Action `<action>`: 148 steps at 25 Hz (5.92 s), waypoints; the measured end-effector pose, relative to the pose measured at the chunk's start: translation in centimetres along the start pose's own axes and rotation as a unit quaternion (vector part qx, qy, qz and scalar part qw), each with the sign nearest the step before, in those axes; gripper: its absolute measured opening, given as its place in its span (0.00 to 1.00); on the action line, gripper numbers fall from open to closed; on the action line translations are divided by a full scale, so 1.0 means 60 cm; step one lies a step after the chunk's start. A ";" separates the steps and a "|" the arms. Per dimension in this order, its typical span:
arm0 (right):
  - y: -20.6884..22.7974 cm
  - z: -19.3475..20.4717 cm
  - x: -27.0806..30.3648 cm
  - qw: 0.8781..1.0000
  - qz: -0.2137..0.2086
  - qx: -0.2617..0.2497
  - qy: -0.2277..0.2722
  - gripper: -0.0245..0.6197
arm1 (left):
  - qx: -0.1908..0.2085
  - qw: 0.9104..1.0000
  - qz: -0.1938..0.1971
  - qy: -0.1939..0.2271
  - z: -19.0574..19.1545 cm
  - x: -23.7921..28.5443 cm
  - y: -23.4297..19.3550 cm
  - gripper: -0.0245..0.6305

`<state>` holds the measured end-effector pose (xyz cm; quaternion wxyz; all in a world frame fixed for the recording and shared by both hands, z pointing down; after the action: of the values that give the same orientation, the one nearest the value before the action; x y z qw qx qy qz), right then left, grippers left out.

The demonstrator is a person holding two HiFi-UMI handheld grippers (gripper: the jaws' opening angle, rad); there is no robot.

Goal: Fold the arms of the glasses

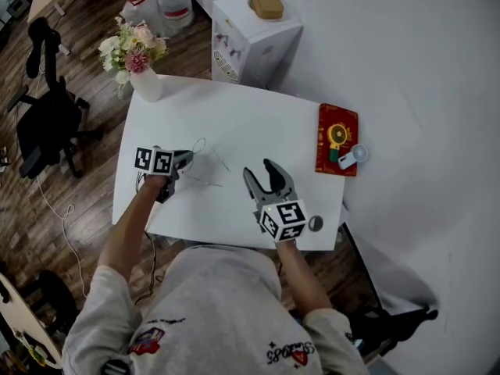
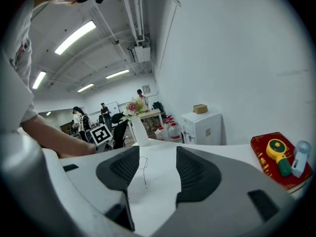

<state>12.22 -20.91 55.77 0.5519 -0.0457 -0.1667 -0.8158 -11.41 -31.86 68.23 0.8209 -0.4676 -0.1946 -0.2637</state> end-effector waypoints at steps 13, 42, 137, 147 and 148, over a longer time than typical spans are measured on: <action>-0.037 0.002 0.031 0.970 -0.163 0.162 -0.076 0.25 | 0.095 0.995 0.028 0.002 -0.062 -0.073 0.107 0.06; -0.131 0.028 0.089 0.925 -0.258 0.234 -0.151 0.08 | 0.163 0.984 0.072 0.008 -0.086 -0.100 0.204 0.06; -0.142 -0.010 0.145 0.916 -0.160 0.367 -0.024 0.02 | 0.144 0.986 0.028 0.080 -0.068 -0.142 0.190 0.06; -0.151 -0.008 0.142 0.919 -0.178 0.351 -0.034 0.03 | 0.133 0.987 0.029 0.083 -0.054 -0.145 0.186 0.06; -0.152 -0.010 0.140 0.921 -0.181 0.344 -0.033 0.05 | 0.131 0.987 0.027 0.085 -0.054 -0.146 0.184 0.06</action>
<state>0.66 -25.49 55.35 0.3712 0.1509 -0.4602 -0.7922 -11.26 -27.81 54.36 0.8956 -0.3368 -0.1443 -0.2523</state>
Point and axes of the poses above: the fingertips, and each gripper's own axes: x forward along the fingers, y to its right, z out of its underside, the point moved 6 cm from there along -x, backward along the fingers, and after that the axes turned 7 degrees about y, right-handed, at the moved point
